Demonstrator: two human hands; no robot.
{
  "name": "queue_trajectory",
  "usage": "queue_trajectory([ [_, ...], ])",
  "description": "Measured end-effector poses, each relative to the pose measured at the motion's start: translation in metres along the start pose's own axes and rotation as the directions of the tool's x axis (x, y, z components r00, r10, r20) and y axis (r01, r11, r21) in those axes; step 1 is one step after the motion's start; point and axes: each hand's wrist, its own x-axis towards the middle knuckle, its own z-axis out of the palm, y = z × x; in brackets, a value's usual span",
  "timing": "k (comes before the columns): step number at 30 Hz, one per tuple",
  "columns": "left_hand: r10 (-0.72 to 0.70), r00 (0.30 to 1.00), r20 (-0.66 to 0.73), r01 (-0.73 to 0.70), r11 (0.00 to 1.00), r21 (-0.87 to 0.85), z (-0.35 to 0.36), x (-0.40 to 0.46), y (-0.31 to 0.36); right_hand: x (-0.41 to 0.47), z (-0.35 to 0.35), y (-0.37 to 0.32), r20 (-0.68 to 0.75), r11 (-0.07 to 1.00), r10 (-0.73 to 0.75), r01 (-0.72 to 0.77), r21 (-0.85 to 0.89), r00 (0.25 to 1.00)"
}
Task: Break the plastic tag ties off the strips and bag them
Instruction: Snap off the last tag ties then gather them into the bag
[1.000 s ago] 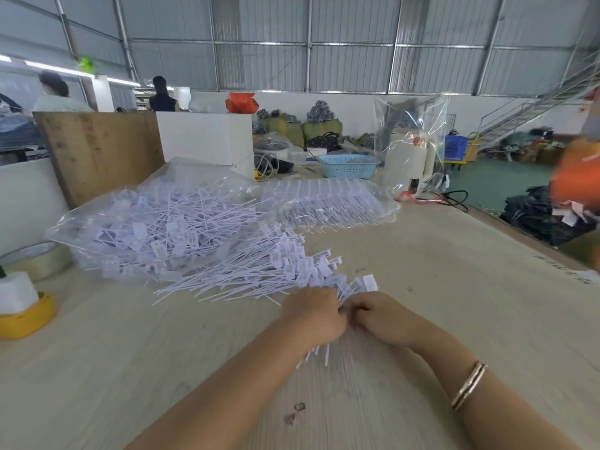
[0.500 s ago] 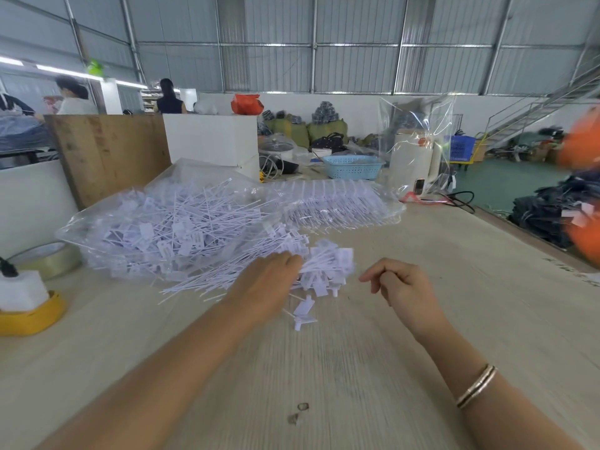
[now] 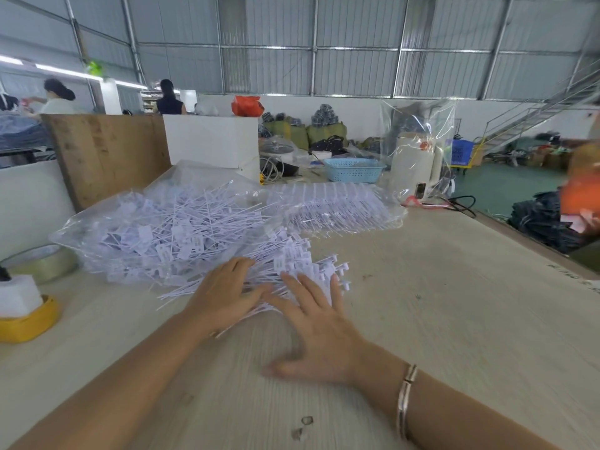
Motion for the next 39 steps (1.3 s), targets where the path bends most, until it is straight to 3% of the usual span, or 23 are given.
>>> queue_trajectory([
  [3, -0.168, 0.985, 0.036, 0.169, 0.985, -0.031, 0.001, 0.017, -0.003, 0.028, 0.000, 0.009, 0.077, 0.992, 0.084, -0.076, -0.100, 0.994],
  [6, -0.367, 0.913, 0.178, 0.368, 0.929, 0.030, 0.010, 0.037, -0.005, 0.042, 0.002, 0.020, 0.151, 0.984, 0.153, -0.136, -0.118, 0.977],
  [9, -0.430, 0.852, 0.299, 0.466, 0.883, -0.058, 0.020, 0.051, -0.007, 0.040, 0.007, 0.026, 0.117, 0.987, 0.140, -0.129, -0.094, 0.983],
  [15, -0.403, 0.895, 0.192, 0.422, 0.904, -0.066, 0.034, 0.064, -0.010, 0.027, 0.005, 0.038, 0.081, 0.988, 0.121, -0.112, -0.109, 0.989],
  [19, -0.210, 0.976, 0.059, 0.202, 0.972, 0.117, 0.043, 0.053, 0.014, 0.018, 0.000, 0.049, 0.039, 0.971, 0.157, -0.147, -0.186, 0.987],
  [24, -0.069, 0.995, 0.076, 0.051, 0.976, 0.213, 0.043, 0.033, 0.042, -0.008, -0.009, 0.060, 0.062, 0.957, 0.218, -0.201, -0.209, 0.974],
  [31, -0.155, 0.987, 0.036, 0.160, 0.956, -0.246, 0.019, 0.061, 0.028, -0.027, -0.024, 0.059, 0.062, 0.954, 0.235, -0.218, -0.204, 0.970],
  [37, -0.152, 0.950, 0.272, 0.159, 0.987, -0.006, 0.038, 0.084, -0.001, -0.023, -0.015, 0.051, -0.012, 0.959, 0.196, -0.195, -0.204, 0.980],
  [39, -0.169, 0.949, 0.265, 0.157, 0.985, 0.065, 0.042, 0.088, -0.007, -0.021, -0.014, 0.052, -0.017, 0.961, 0.192, -0.191, -0.201, 0.981],
])
